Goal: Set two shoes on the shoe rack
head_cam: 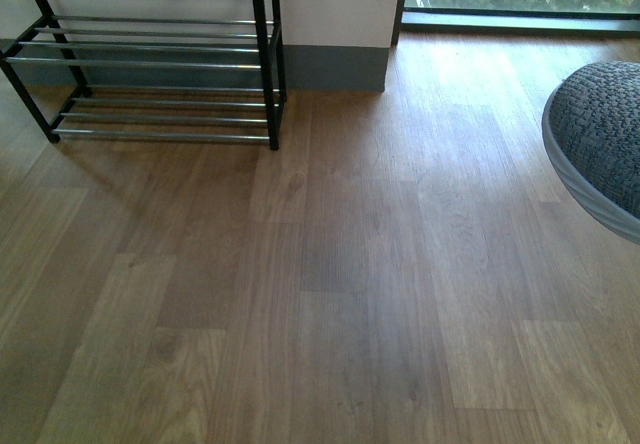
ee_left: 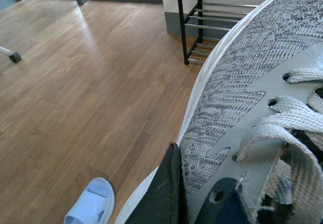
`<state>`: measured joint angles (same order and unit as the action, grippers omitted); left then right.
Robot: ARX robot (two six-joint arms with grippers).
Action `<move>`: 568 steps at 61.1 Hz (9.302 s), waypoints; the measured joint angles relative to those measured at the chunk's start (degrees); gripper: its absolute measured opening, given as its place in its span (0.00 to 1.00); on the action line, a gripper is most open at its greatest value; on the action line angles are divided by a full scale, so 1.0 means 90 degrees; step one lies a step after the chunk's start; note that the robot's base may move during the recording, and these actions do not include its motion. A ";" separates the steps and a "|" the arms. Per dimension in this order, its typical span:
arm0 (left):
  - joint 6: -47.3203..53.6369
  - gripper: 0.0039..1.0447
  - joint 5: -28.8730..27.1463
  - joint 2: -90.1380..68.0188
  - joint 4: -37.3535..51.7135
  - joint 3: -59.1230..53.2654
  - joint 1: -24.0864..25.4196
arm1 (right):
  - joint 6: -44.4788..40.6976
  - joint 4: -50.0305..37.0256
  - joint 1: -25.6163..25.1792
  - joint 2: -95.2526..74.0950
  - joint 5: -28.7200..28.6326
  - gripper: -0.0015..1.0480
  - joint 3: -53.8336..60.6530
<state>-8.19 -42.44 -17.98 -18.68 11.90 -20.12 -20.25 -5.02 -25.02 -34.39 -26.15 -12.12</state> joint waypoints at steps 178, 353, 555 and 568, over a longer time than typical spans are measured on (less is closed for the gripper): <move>0.0000 0.01 0.0000 0.0000 0.0000 -0.0002 0.0002 | 0.0988 -0.0918 -0.0265 -0.0090 -0.1382 0.01 0.0216; 0.0000 0.01 0.0005 0.0000 -0.0005 -0.0007 0.0002 | 0.0988 -0.2365 0.1685 -0.4252 0.1328 0.01 -0.2098; 0.0002 0.01 -0.0002 0.0000 -0.0005 -0.0007 0.0002 | 0.2191 -0.4694 0.2176 -0.3177 0.2317 0.02 -0.0304; 0.0000 0.01 0.0002 0.0000 -0.0005 -0.0007 0.0002 | 0.2205 -0.4529 0.2569 -0.2378 0.2844 0.02 0.0294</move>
<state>-8.19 -42.41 -17.98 -18.72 11.84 -20.10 -0.40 -45.78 -1.89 -55.79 -0.56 -9.48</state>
